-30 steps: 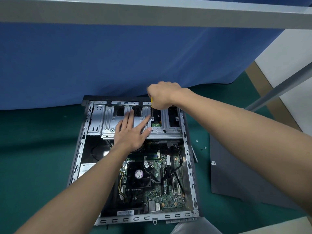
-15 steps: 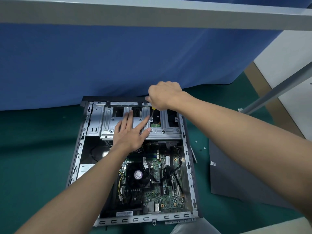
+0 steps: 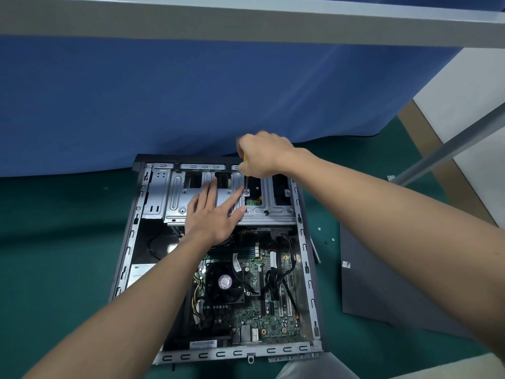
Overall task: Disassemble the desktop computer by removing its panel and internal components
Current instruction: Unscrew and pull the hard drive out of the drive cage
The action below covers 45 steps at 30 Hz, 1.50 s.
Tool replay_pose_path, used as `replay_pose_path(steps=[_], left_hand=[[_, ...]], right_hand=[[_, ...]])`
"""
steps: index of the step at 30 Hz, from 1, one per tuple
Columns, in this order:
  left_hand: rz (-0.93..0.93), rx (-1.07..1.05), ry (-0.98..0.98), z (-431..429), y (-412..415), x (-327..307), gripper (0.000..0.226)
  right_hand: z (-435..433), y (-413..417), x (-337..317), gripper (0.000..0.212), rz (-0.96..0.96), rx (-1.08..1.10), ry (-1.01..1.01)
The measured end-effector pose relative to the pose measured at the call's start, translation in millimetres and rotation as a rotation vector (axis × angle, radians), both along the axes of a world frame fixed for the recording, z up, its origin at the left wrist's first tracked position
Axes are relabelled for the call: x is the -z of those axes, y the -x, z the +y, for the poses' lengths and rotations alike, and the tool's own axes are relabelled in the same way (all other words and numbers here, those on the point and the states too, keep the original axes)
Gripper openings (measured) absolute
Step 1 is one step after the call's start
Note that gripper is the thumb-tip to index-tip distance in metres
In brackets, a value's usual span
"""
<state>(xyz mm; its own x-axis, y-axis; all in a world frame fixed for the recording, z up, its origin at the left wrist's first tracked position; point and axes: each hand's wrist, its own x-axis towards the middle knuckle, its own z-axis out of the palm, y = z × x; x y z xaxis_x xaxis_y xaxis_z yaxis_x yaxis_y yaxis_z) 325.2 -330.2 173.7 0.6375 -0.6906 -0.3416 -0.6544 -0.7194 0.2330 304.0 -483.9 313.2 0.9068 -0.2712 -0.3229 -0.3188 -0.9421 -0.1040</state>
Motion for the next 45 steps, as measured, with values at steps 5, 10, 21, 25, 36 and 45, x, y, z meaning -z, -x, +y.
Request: replay_pose_path(steps=[5,10,21,25,36,45], left_hand=[[-0.001,-0.003,0.007,-0.2,-0.6,1.8,0.054],[-0.009,0.003,0.01,0.5,-0.7,2.6,0.055],[-0.011,0.0,0.009,0.4,-0.5,4.0,0.056],[-0.019,0.001,0.002,0.0,-0.6,3.8,0.056],[-0.004,-0.005,-0.006,0.0,0.6,0.4,0.055],[0.0,-0.014,-0.006,-0.1,0.5,0.3,0.054]], right_hand=[[-0.2,-0.8,1.0,0.043,-0.02,0.015,0.163],[-4.2,-3.0,-0.7,0.016,0.014,0.001,0.036],[-5.0,-3.3,1.1,0.021,0.004,0.019,0.063],[-4.7,-2.0,3.5,0.036,-0.02,0.01,0.159],[-3.9,0.2,4.8,0.027,-0.052,-0.001,0.145],[-3.4,0.0,1.5,0.033,-0.008,0.028,0.155]])
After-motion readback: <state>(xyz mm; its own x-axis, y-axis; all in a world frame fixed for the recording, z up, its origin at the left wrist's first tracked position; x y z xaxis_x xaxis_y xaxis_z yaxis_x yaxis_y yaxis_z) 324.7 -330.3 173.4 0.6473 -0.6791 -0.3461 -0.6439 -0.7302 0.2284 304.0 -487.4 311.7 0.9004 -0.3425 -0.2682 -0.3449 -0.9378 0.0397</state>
